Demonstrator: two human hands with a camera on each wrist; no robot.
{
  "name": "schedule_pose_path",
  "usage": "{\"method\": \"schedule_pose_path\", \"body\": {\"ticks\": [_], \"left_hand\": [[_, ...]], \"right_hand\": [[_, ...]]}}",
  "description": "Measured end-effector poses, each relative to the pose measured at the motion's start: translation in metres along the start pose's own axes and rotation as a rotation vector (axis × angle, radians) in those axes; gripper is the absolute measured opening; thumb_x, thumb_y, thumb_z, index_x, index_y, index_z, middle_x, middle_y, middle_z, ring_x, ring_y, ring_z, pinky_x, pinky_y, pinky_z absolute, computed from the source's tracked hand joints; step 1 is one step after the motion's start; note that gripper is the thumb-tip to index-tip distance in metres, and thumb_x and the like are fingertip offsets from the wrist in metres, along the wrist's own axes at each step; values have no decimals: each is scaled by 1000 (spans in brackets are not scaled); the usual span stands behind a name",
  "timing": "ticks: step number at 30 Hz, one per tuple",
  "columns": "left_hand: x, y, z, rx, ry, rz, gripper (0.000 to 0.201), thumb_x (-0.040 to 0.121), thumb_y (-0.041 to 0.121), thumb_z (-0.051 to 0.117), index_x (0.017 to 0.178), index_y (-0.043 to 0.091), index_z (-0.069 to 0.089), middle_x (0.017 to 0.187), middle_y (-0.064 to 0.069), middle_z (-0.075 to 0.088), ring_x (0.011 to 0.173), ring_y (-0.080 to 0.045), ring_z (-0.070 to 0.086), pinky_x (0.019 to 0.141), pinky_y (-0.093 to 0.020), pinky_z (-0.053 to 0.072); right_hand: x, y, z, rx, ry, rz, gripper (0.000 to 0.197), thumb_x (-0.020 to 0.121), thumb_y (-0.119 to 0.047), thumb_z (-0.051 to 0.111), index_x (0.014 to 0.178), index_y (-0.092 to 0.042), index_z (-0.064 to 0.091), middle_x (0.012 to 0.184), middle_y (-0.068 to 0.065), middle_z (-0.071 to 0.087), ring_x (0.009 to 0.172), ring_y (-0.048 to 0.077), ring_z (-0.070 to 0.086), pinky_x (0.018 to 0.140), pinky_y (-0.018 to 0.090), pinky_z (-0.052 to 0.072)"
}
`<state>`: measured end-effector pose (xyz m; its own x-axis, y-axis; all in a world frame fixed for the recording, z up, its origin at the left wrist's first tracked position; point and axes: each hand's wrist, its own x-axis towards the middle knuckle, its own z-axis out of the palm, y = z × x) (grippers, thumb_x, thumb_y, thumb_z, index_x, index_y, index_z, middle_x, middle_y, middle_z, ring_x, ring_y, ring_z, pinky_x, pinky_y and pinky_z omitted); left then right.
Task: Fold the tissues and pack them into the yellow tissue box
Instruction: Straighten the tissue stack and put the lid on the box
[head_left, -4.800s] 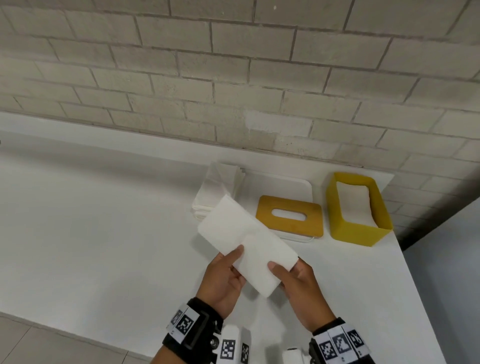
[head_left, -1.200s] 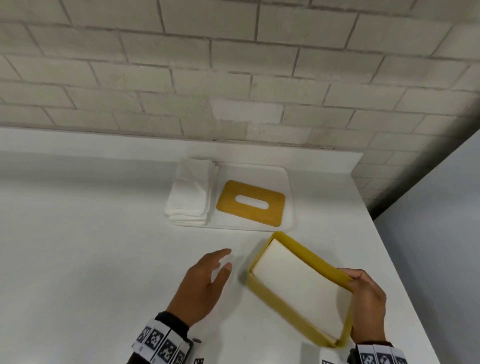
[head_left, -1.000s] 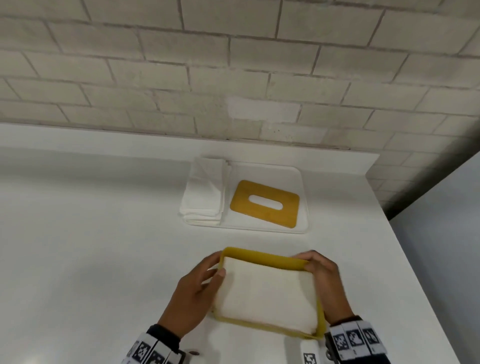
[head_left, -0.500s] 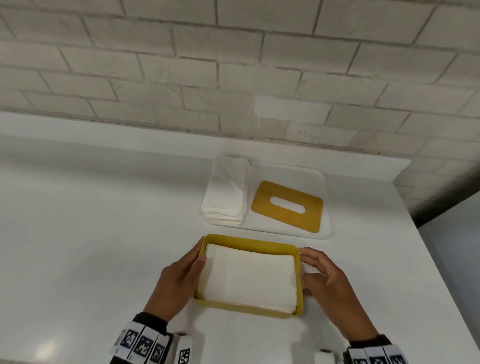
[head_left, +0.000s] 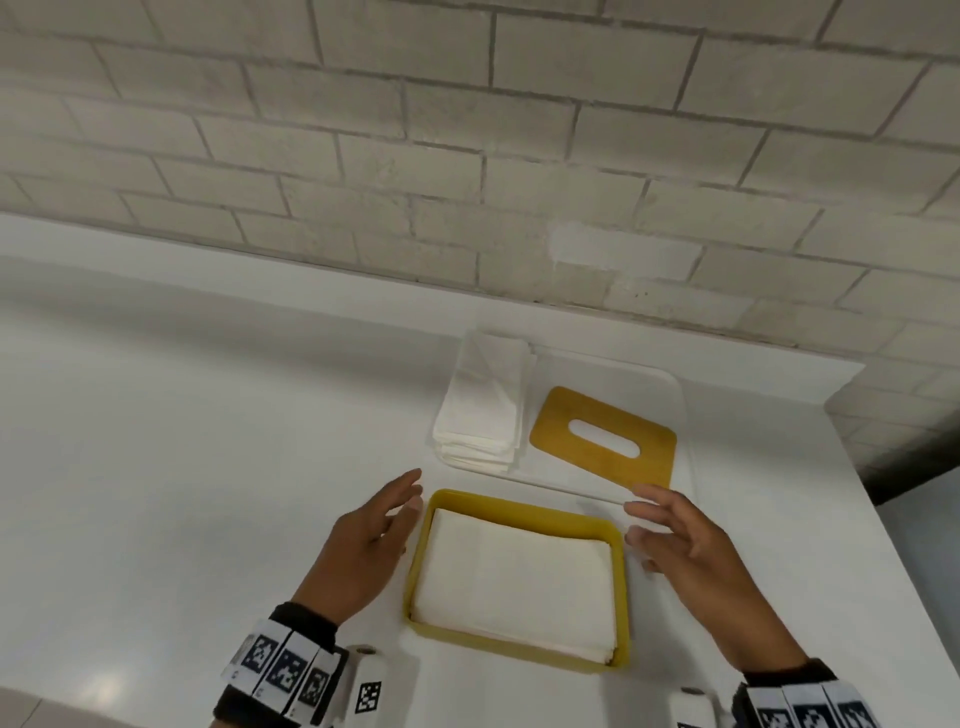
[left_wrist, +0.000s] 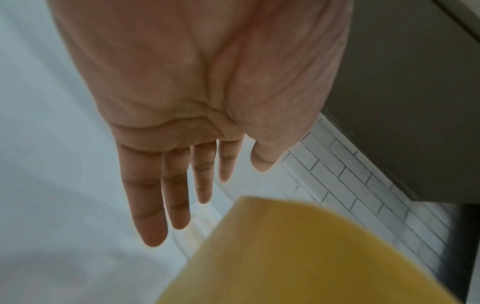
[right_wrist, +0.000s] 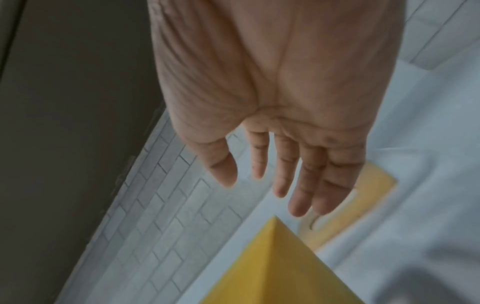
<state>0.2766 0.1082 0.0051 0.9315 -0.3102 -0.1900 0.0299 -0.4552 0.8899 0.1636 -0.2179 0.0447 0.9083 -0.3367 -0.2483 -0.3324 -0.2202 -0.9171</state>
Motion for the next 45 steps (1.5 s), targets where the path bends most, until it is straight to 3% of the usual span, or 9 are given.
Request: {"method": "schedule_pose_path", "body": {"ticks": [7, 10, 15, 21, 29, 34, 38, 42, 45], "left_hand": [[89, 59, -40, 346, -41, 2, 41, 104, 36, 54, 144, 25, 58, 143, 1, 62, 126, -17, 62, 107, -21, 39], [134, 71, -33, 425, -127, -111, 52, 104, 43, 50, 150, 21, 50, 149, -3, 57, 130, -25, 59, 113, -34, 44], [171, 66, -14, 440, -177, -243, 47, 102, 39, 54, 140, 14, 59, 128, -11, 66, 98, -26, 73, 83, -36, 64], [184, 63, 1, 501, -156, -233, 38, 103, 36, 51, 130, 14, 67, 111, -7, 72, 94, -30, 76, 86, -38, 63], [188, 49, 7, 549, -110, -196, 44, 95, 32, 60, 138, 21, 64, 134, -2, 67, 106, -27, 71, 94, -37, 60], [188, 42, 9, 610, -107, -168, 41, 94, 34, 60, 133, 24, 66, 129, 0, 69, 116, -26, 65, 100, -39, 55], [189, 36, 12, 628, -93, -144, 39, 95, 34, 60, 131, 23, 67, 127, 3, 71, 121, -23, 62, 104, -37, 51], [186, 35, 14, 595, -79, -136, 34, 94, 33, 61, 126, 22, 69, 122, 2, 73, 116, -22, 64, 101, -37, 52], [185, 34, 13, 573, -68, -134, 34, 95, 32, 60, 127, 21, 69, 122, 1, 73, 118, -22, 64, 102, -36, 52]], "right_hand": [[88, -86, -1, 58, -110, -25, 23, 97, -12, 64, 119, -19, 67, 112, 8, 75, 101, 21, 73, 91, 32, 57], [131, -97, 24, 38, -305, 143, 23, 98, -13, 65, 121, -10, 65, 118, 15, 72, 105, 25, 72, 89, 30, 58], [182, -90, 69, -21, -312, 313, 34, 94, -11, 70, 124, 4, 61, 118, 22, 66, 109, 32, 68, 98, 38, 56], [219, -86, 96, -109, -191, 384, 20, 86, -14, 76, 91, 2, 64, 81, 15, 62, 75, 26, 64, 94, 45, 58], [223, -79, 110, -125, -216, 451, 39, 87, -14, 75, 117, 5, 61, 97, 20, 61, 89, 34, 66, 99, 62, 50], [222, -89, 116, -137, -175, 419, 16, 91, -13, 72, 89, -2, 61, 107, 20, 68, 101, 34, 70, 86, 39, 59], [226, -89, 124, -99, -130, 403, 21, 86, -16, 75, 89, 0, 62, 105, 21, 69, 93, 36, 70, 86, 45, 60], [230, -89, 133, -61, -124, 417, 43, 80, -27, 81, 109, -1, 62, 112, 17, 65, 88, 28, 63, 76, 33, 54], [239, -79, 139, 55, -140, 459, 52, 53, -29, 88, 93, -4, 66, 111, 23, 72, 99, 40, 71, 92, 55, 56]]}}
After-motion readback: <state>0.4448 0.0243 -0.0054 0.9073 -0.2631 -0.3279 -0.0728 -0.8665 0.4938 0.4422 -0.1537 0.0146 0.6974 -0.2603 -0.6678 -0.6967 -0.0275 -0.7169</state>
